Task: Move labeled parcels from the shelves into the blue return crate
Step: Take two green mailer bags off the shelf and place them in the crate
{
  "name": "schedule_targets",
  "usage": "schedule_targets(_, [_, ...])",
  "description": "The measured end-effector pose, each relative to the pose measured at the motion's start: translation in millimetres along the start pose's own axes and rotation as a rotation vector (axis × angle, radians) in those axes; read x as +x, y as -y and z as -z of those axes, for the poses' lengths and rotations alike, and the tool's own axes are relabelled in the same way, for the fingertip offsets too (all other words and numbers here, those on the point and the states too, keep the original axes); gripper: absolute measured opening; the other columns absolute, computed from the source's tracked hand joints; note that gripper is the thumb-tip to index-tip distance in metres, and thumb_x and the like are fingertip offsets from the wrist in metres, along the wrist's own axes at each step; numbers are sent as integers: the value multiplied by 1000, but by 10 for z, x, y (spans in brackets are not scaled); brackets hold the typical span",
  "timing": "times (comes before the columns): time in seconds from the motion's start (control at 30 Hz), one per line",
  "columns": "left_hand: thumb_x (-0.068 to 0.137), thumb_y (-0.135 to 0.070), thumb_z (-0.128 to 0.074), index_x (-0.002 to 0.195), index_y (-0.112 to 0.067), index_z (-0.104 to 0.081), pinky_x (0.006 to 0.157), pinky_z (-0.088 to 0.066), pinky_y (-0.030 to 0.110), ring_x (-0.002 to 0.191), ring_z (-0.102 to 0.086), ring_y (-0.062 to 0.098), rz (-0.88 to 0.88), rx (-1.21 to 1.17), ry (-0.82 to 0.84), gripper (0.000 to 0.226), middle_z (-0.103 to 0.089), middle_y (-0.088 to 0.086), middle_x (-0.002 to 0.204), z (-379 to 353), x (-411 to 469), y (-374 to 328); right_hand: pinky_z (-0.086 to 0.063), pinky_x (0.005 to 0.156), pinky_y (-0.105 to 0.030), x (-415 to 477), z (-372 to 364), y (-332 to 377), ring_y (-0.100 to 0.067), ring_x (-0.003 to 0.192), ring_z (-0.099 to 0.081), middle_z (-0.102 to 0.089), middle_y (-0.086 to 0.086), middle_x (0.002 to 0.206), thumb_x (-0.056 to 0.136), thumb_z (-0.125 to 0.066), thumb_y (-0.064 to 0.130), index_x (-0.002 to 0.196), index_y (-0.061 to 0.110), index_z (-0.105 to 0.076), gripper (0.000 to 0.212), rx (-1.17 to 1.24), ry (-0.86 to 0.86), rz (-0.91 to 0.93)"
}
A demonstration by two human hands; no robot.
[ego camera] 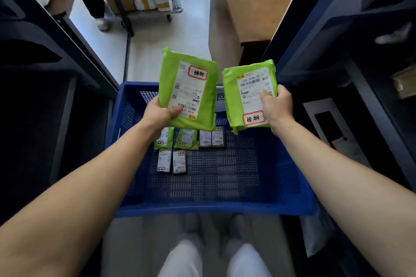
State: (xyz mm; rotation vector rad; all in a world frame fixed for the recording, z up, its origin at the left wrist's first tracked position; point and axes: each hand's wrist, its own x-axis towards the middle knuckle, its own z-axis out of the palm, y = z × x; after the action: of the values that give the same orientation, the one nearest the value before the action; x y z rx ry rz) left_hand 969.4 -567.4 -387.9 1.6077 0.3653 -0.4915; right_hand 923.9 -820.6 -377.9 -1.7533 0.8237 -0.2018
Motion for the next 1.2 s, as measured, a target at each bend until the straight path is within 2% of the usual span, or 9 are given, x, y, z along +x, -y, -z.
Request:
schedule_targets(0.17, [84,7,-61,122,0,-51,83,-54,40,101,-64,32,105,28,-24,41,-64,16,118,-103,531,773,-58,72,-37,411,-282,-624,-24,88,-68,-68,-8,102,90,-53,16,93,13,-58,6,-106,51,-30])
schedule_targets(0.3, [84,6,-61,121,-1,-52,79,-55,39,95,-65,30,156,21,-48,39,-64,15,116,-256,988,1396,-57,64,-33,751,-590,-1262,-22,83,-67,-67,-8,102,90,-53,15,92,14,-57,5,-123,94,-59])
schedule_targets(0.43, [84,6,-61,121,0,-49,84,-55,44,101,-65,34,205,16,-47,40,-63,17,119,-375,1416,2101,-58,78,-45,999,-884,-2106,-28,89,-68,-67,-10,103,89,-54,15,91,14,-57,4,-132,121,-134])
schedule_targets(0.57, [84,3,-63,124,1,-50,76,-54,38,96,-63,30,229,64,-60,42,-63,18,121,-443,1893,2825,-56,82,-49,1265,-1191,-2907,-31,90,-67,-68,-10,99,86,-54,14,89,12,-58,6,-172,132,-161])
schedule_targets(0.67, [85,-1,-63,126,-1,-51,81,-53,39,96,-64,29,246,98,-69,42,-64,16,121,-421,2251,3322,-54,85,-50,1458,-1458,-3497,-35,92,-66,-68,-14,100,84,-54,14,92,9,-61,11,-232,140,-154])
schedule_targets(0.77, [87,1,-61,125,1,-49,85,-52,39,100,-63,30,269,145,-90,40,-63,14,117,-419,2550,3798,-52,89,-49,1623,-1729,-4059,-37,99,-64,-67,-19,109,87,-54,14,102,3,-61,20,-288,160,-156])
schedule_targets(0.9, [84,0,-65,124,3,-48,94,-50,50,107,-62,37,319,213,-115,44,-62,20,123,-412,2911,4464,-49,93,-44,1782,-2065,-4681,-38,109,-61,-63,-22,120,92,-52,13,114,-3,-60,28,-357,210,-190])
schedule_targets(1.03, [87,2,-60,126,6,-51,92,-50,45,111,-60,38,370,256,-101,41,-60,21,124,-470,3189,5067,-49,94,-41,1924,-2331,-5168,-36,111,-60,-62,-23,122,92,-50,9,114,-5,-60,28,-399,246,-221])
schedule_targets(1.2, [84,-2,-64,123,3,-55,95,-50,47,107,-62,37,443,295,-82,40,-63,20,121,-431,3418,5671,-51,90,-37,1917,-2514,-5682,-36,109,-62,-64,-19,120,90,-50,9,112,-1,-63,28,-487,271,-287])
